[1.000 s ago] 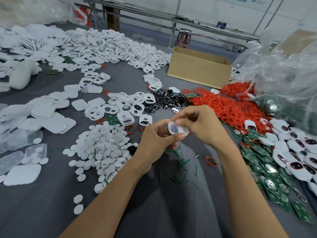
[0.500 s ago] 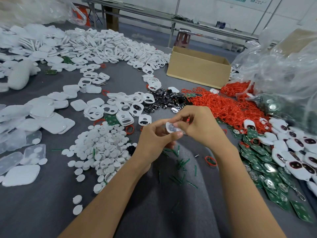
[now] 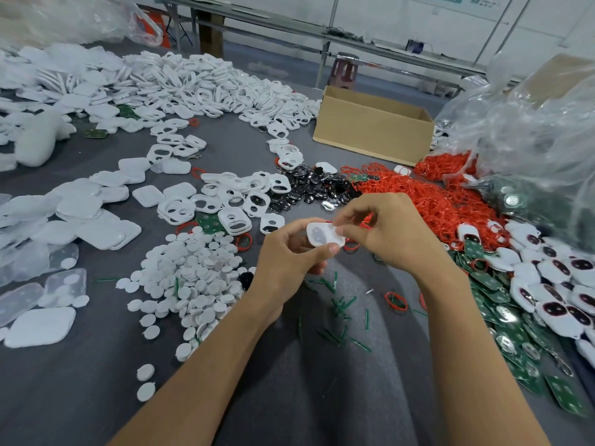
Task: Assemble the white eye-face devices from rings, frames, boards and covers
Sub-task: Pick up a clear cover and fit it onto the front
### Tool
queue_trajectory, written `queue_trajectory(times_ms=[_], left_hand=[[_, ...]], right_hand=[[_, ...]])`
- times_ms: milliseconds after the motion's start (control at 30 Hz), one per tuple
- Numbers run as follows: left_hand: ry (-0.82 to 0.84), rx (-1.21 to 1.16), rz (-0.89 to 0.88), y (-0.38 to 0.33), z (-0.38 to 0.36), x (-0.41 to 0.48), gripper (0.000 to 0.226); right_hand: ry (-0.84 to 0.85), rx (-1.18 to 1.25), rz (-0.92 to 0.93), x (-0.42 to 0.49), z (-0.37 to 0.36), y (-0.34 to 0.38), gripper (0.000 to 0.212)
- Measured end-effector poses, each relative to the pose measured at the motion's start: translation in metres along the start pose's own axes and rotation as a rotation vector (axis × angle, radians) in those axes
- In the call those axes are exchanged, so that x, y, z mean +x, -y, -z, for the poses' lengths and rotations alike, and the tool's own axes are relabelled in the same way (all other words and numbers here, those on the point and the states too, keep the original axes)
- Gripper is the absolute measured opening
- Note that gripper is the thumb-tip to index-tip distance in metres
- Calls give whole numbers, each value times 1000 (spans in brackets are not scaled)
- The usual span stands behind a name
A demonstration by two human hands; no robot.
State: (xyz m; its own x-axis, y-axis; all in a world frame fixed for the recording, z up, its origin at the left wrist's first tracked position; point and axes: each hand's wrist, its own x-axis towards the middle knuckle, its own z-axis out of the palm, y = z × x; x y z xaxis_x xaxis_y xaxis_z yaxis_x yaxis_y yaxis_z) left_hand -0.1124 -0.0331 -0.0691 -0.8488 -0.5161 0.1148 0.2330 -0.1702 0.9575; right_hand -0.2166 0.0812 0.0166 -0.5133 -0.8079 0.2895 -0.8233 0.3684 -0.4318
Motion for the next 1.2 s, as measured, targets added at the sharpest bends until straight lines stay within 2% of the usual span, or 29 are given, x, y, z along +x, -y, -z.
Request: queue_trajectory(times_ms=[500, 867, 1200], left_hand=[[10, 28, -21, 1, 0, 0, 30], [18, 25, 6, 2, 0, 1, 33], [7, -12, 17, 1, 1, 1, 31]], right_hand=[[78, -112, 59, 3, -11, 2, 4], [105, -164, 65, 1, -7, 6, 9], [62, -96, 65, 3, -9, -1, 5]])
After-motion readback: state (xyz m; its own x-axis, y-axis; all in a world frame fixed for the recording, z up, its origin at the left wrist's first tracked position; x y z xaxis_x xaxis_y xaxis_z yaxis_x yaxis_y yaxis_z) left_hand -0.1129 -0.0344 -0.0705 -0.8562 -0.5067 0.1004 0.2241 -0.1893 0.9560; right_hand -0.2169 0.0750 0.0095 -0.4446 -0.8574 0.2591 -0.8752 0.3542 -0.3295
